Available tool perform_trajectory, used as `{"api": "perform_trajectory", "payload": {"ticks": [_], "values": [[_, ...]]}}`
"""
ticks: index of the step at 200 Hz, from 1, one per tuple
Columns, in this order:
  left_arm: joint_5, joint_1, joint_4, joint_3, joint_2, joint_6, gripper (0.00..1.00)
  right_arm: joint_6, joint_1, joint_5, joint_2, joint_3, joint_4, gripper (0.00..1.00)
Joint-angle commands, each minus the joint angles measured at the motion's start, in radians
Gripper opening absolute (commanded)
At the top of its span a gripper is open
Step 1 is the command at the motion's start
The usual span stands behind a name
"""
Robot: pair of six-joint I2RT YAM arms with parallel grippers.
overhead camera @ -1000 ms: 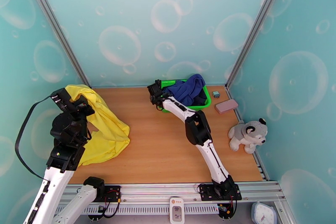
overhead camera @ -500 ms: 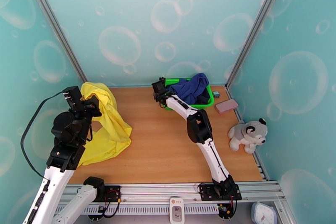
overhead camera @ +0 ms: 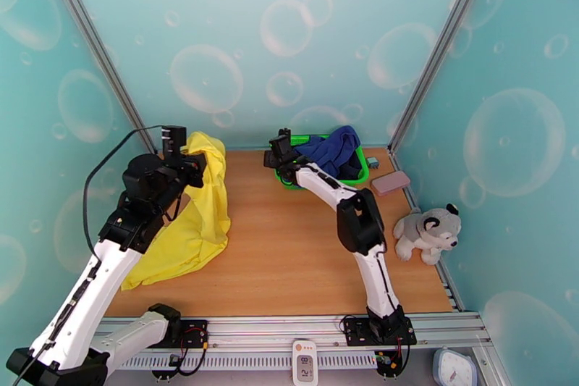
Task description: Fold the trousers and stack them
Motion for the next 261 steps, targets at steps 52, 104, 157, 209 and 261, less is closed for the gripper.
{"api": "perform_trajectory", "payload": {"ticks": [52,104,157,209,261], "values": [[0.107,-0.514,0.075,0.090,0.453,0.121,0.72,0.142,-0.233,-0.121,-0.686,-0.616,0.069,0.99],[-0.170,-0.299,0.136,-0.214,0.017,-0.051,0.99,-0.019,-0.075,-0.101,-0.753,-0.699,-0.064,0.99],[-0.236,0.003,-0.371,-0.269,0.066,-0.436,0.91,-0.012,0.119,-0.042,-0.549,-0.675,-0.248,0.96],[-0.220,0.115,-0.314,-0.361,0.160,-0.500,0.86,0.016,0.219,0.053,-0.296,-0.612,-0.260,0.91],[-0.113,0.137,-0.201,-0.450,0.273,-0.459,0.83,0.046,0.219,0.068,-0.229,-0.635,-0.287,0.73]]}}
